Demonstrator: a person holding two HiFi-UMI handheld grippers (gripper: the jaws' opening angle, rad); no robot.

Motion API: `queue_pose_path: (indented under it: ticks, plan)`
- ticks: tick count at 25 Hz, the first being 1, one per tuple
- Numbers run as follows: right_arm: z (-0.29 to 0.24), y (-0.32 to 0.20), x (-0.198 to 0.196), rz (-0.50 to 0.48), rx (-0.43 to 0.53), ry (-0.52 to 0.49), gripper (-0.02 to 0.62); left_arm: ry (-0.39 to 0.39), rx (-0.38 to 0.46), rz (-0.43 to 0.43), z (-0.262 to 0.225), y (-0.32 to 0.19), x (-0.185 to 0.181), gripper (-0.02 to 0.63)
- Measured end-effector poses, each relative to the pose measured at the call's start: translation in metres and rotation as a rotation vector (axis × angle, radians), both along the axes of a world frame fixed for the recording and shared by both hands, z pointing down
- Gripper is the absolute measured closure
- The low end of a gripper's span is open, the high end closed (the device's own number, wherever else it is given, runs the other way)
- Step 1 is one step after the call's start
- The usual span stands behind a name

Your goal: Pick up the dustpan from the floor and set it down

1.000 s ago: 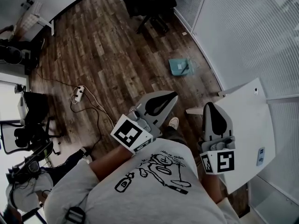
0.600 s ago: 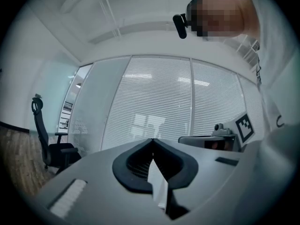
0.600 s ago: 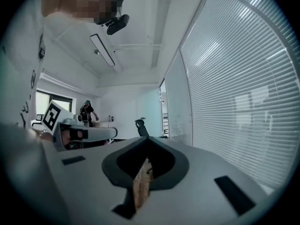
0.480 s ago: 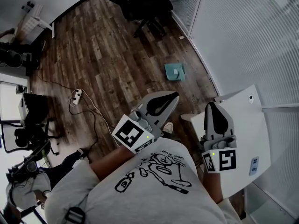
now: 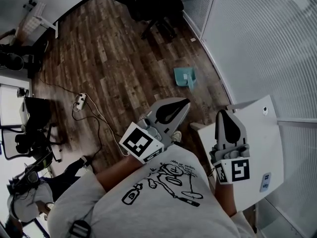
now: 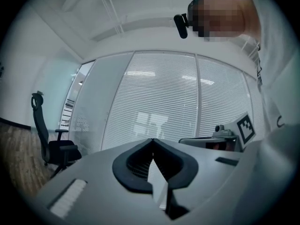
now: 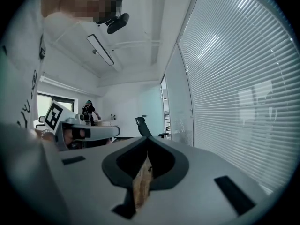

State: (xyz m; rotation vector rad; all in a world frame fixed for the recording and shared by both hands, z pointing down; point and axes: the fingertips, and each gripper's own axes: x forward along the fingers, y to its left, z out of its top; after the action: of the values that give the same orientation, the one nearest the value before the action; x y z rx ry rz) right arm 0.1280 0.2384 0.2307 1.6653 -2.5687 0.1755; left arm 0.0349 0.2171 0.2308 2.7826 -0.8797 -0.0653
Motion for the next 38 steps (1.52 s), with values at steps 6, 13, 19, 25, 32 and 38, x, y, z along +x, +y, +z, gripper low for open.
queue_pose_path:
  ticks: [6,13,19,25,32,38]
  plan:
    - [0.008,-0.036,-0.005,-0.015,-0.014,0.006,0.591,-0.002,-0.012,-0.012,0.008,-0.037,-0.006,0.604]
    - [0.008,-0.097,-0.011,-0.008,-0.017,0.014,0.591,0.003,-0.008,0.011,0.007,-0.098,-0.008,0.604]
    - [-0.004,-0.158,-0.036,-0.025,-0.003,0.025,0.591,0.006,0.01,0.014,-0.005,-0.158,-0.029,0.604]
    - [-0.008,-0.212,-0.064,-0.029,0.001,0.036,0.591,0.01,0.003,0.01,-0.003,-0.214,-0.056,0.604]
    - [-0.009,-0.258,-0.085,-0.026,0.0,0.049,0.591,0.021,0.004,0.029,-0.002,-0.26,-0.073,0.604]
    - [-0.005,-0.277,-0.094,-0.024,-0.007,0.054,0.591,0.022,-0.001,0.031,0.001,-0.28,-0.082,0.604]
